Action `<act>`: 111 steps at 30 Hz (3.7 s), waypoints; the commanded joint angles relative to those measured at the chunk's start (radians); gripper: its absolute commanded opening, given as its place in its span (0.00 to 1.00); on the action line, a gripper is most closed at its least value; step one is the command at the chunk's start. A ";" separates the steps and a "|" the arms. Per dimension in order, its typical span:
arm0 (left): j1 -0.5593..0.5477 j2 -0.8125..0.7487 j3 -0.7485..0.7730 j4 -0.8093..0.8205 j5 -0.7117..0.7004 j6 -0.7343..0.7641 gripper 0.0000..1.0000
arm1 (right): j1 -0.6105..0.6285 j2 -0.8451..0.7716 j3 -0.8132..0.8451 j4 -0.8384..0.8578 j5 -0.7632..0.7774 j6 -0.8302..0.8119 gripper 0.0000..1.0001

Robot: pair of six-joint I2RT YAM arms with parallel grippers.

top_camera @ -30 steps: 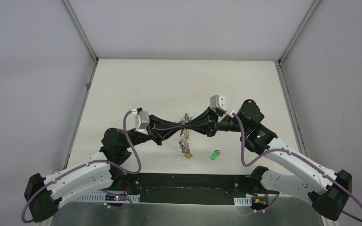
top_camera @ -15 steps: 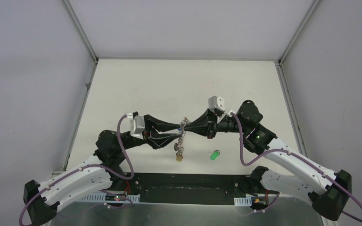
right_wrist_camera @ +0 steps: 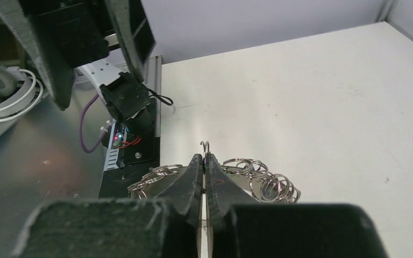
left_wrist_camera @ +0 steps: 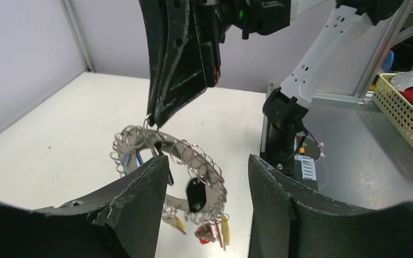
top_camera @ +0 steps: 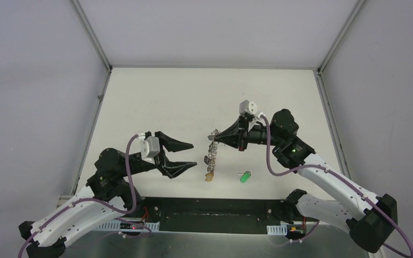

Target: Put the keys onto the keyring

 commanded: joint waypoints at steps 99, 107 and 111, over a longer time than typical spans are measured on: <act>-0.313 1.504 0.577 -0.131 -0.421 -1.193 0.32 | -0.710 -0.052 -0.327 -0.014 0.405 0.384 0.00; -0.311 1.515 0.572 -0.141 -0.413 -1.218 0.20 | -0.710 -0.053 -0.327 -0.013 0.407 0.388 0.00; -0.306 1.528 0.575 -0.150 -0.398 -1.234 0.14 | -0.709 -0.053 -0.327 -0.013 0.407 0.390 0.00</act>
